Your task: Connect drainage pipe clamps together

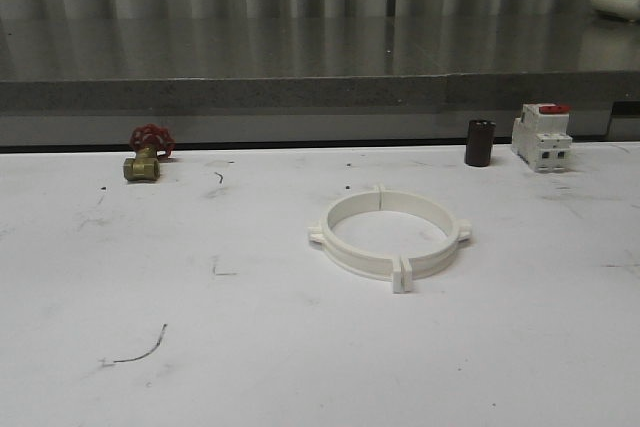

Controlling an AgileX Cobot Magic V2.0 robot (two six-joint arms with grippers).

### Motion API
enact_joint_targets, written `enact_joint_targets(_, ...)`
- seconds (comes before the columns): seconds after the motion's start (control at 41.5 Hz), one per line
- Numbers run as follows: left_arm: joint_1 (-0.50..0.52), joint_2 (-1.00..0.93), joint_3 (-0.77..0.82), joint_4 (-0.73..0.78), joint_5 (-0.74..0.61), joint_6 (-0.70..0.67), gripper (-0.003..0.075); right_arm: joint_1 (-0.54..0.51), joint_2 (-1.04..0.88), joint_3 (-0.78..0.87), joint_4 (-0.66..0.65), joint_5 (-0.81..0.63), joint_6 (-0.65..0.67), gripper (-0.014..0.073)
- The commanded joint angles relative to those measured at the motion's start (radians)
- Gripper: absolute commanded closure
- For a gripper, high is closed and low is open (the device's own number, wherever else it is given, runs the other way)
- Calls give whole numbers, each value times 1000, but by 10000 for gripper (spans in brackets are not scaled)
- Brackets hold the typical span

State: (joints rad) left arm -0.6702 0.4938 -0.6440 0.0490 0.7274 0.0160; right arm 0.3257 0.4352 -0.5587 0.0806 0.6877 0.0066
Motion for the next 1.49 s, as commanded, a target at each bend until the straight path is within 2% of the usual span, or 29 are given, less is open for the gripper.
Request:
enact_joint_targets(0.0,-2,6,-26,-6,-73,-5,365,-2,4,-24,2,-64,-7,711)
enact_joint_targets(0.626,-2,6,-26,-6,-73,-5,366,-2,4,-24,2,-64,-7,711)
enact_joint_targets(0.746,6,-10,-25,44,-54,-5,421,-2,4,-24,2,-64,-7,711)
enact_joint_targets(0.794,26,-19,-25,44,-52,-5,468,-2,4,-24,2,-64,-7,711)
enact_joint_targets(0.939,126,-67,-6,37,-63,-5,736,-2,4,-24,2,-64,-7,711)
enact_joint_targets(1.204,386,-216,188,31,-256,-5,741,-2,4,-24,2,-64,-7,711)
enact_joint_targets(1.348,527,-294,320,-69,-363,-5,741,-2,4,-24,2,-64,-7,711)
enact_joint_targets(1.469,597,-353,421,-111,-476,-5,741,-2,4,-24,2,-64,-7,711)
